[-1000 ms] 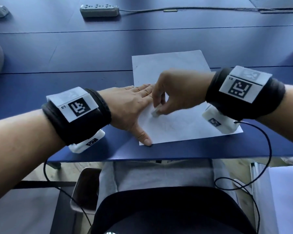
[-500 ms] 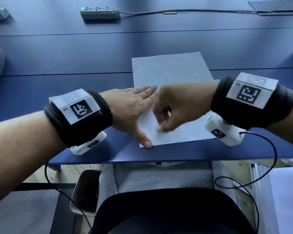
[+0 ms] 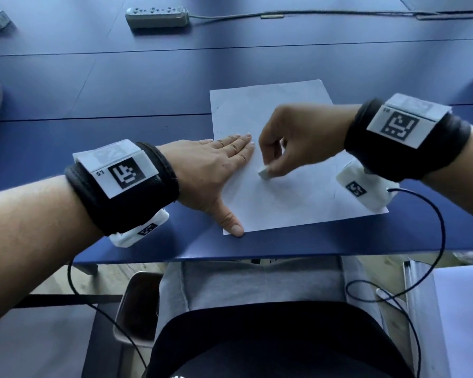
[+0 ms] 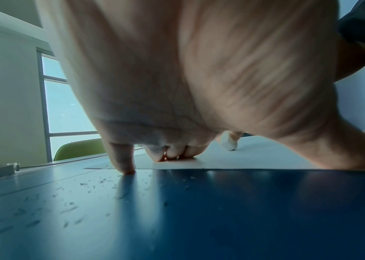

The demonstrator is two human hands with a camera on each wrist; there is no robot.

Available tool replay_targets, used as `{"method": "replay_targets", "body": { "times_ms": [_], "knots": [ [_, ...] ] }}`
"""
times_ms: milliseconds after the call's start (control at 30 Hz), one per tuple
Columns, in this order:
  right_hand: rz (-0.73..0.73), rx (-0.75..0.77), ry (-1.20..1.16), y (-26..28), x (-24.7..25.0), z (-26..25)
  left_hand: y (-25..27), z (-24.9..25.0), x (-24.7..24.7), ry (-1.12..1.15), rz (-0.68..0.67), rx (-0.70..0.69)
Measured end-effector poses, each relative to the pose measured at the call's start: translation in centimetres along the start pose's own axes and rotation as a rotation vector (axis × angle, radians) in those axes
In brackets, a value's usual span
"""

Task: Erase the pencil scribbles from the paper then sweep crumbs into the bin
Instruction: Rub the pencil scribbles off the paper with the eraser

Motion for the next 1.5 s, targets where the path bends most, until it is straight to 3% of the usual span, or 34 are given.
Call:
{"method": "replay_targets", "body": {
  "times_ms": [133,167,300,467,633,800,933,1033,1133,1233,1300,1400,1500],
  "knots": [
    [-0.271,0.079,0.028,1.8,-3.3,-1.8,0.0,-0.1,-0.1,0.004,-0.007,0.003],
    [-0.271,0.073,0.026,1.7,-3.1,-1.6,0.0,-0.1,-0.2,0.009,-0.005,0.004],
    [0.008,0.002,0.002,-0.1,0.0,0.1,0.0,-0.1,0.1,0.016,0.002,0.006],
    [-0.269,0.091,0.031,1.9,-3.3,-1.7,0.1,-0.1,-0.1,0.014,-0.016,0.017],
    [0.032,-0.004,-0.016,-0.1,0.0,0.6,0.0,-0.1,0.0,0.034,0.015,0.008],
    [-0.202,0.086,0.040,2.1,-2.7,-1.4,0.0,0.1,0.5,0.032,0.031,0.014],
    [0.006,0.024,-0.060,0.9,0.0,0.7,-1.0,1.1,1.8,-0.012,0.133,0.002],
    [0.097,-0.020,-0.025,0.5,0.6,1.8,-1.8,1.2,2.0,-0.005,0.134,-0.004],
    [0.047,-0.007,-0.046,1.2,0.0,1.3,-2.3,1.1,1.3,0.049,0.085,-0.052],
    [-0.151,0.023,-0.021,2.0,-1.4,0.5,-2.3,1.2,0.7,0.074,0.021,-0.025],
    [-0.110,0.020,-0.008,1.5,-0.9,1.0,-2.3,1.2,0.4,0.088,0.005,-0.001],
    [0.081,-0.019,0.007,0.9,0.5,1.5,-2.2,1.0,0.3,0.093,0.009,0.014],
    [-0.018,0.089,0.058,2.1,-1.7,-0.9,-2.3,1.1,0.2,0.099,0.003,0.000]
  ]
}}
Point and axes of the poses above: each hand's wrist, its own y-axis away from the middle knuckle, its own x-axis out of the back of the hand, z = x × y, the point moved 6 cm from there along -y, towards the middle knuckle, and after that the axes turned 14 degrees about -x, right-handed, at the moved point
